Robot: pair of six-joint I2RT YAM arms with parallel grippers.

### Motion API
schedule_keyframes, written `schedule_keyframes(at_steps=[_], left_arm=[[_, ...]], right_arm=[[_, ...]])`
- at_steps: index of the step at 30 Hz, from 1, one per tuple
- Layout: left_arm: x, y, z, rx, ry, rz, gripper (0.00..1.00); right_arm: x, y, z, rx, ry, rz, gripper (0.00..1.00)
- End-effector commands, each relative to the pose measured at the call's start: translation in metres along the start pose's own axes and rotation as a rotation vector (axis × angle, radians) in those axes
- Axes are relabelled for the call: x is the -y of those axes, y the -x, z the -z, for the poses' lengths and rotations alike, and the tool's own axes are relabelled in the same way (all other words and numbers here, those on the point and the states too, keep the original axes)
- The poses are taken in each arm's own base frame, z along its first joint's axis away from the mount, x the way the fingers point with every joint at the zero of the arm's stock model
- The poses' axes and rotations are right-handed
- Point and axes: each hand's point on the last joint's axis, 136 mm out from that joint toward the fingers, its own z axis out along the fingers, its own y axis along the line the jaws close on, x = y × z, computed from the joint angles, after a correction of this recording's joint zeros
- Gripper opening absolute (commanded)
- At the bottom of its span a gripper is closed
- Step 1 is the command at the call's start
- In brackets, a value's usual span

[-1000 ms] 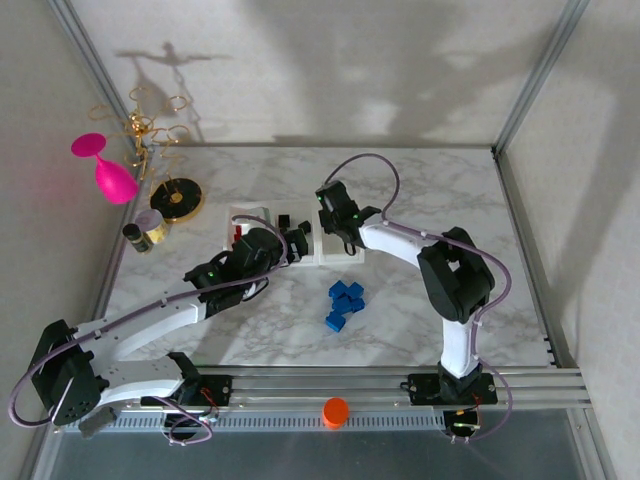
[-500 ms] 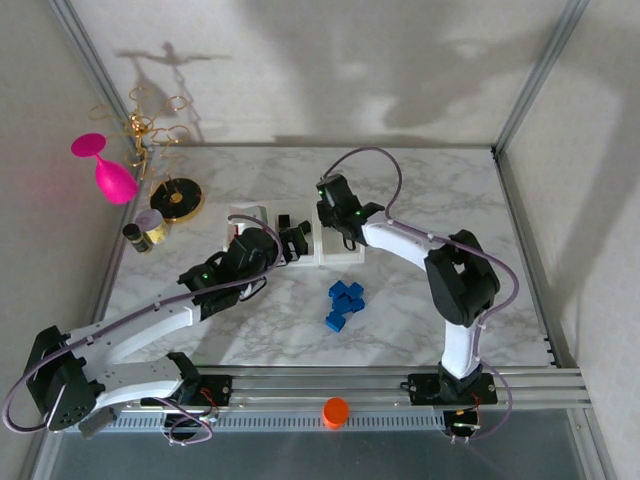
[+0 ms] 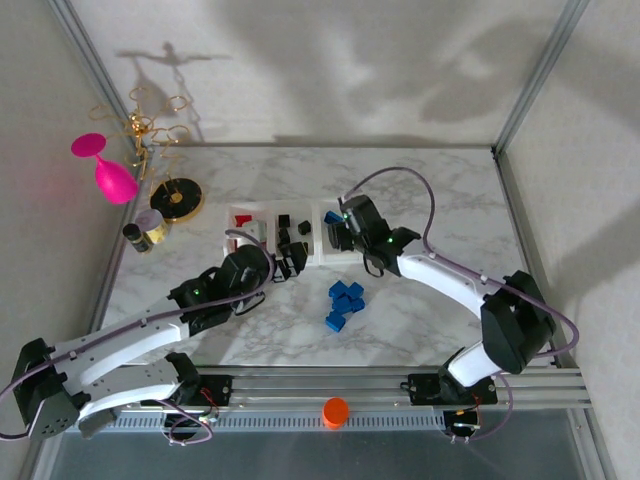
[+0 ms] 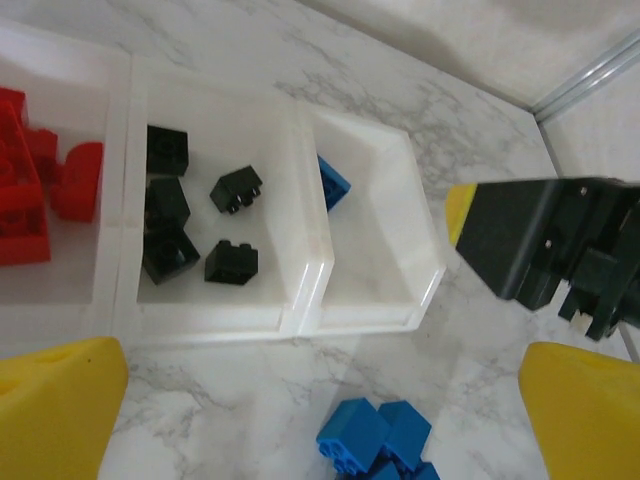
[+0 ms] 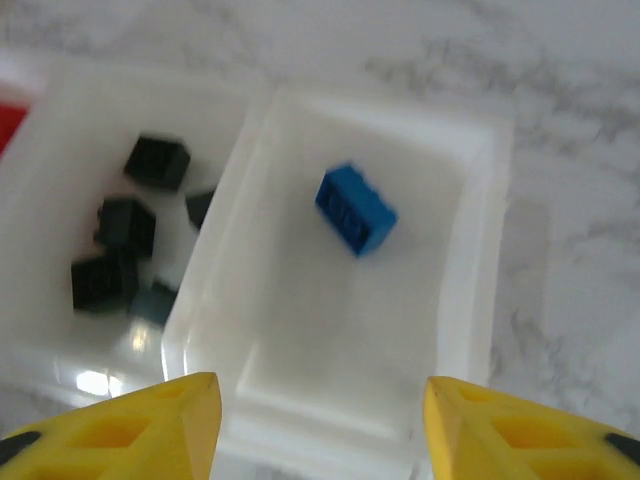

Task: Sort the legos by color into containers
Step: Place the lego in the container, then pick up the lego from the center of the table.

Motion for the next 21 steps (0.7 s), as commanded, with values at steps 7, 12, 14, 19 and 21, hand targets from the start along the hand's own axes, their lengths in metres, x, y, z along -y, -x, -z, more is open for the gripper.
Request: schedule_keyframes(at_steps=[7,12,14,19,21], left_arm=[[-0.009,-0.023,0.011,-0.015,0.009,0.071,1.00],[-0.014,-0.031,0.011,-0.024,0.026,0.087,1.00],[-0.017,-0.031,0.011,-0.020,0.036,0.088,1.00],[-0.022,-0.032,0.010,-0.011,0.057,0.104,1.00],[-0.024,-0.033,0.010,-0.011,0.063,0.106,1.00]], right_arm=[[-0.025,-0.091,0.010,-0.210,0.077,0.088,0.63],[-0.039,-0.114,0.006,-0.256,0.114,0.165,0.69],[-0.040,-0.120,0.001,-0.274,0.098,0.196,0.70],[-0.043,-0.124,-0.009,-0.300,0.080,0.275,0.73],[-0.045,-0.126,-0.013,-0.307,0.080,0.301,0.74]])
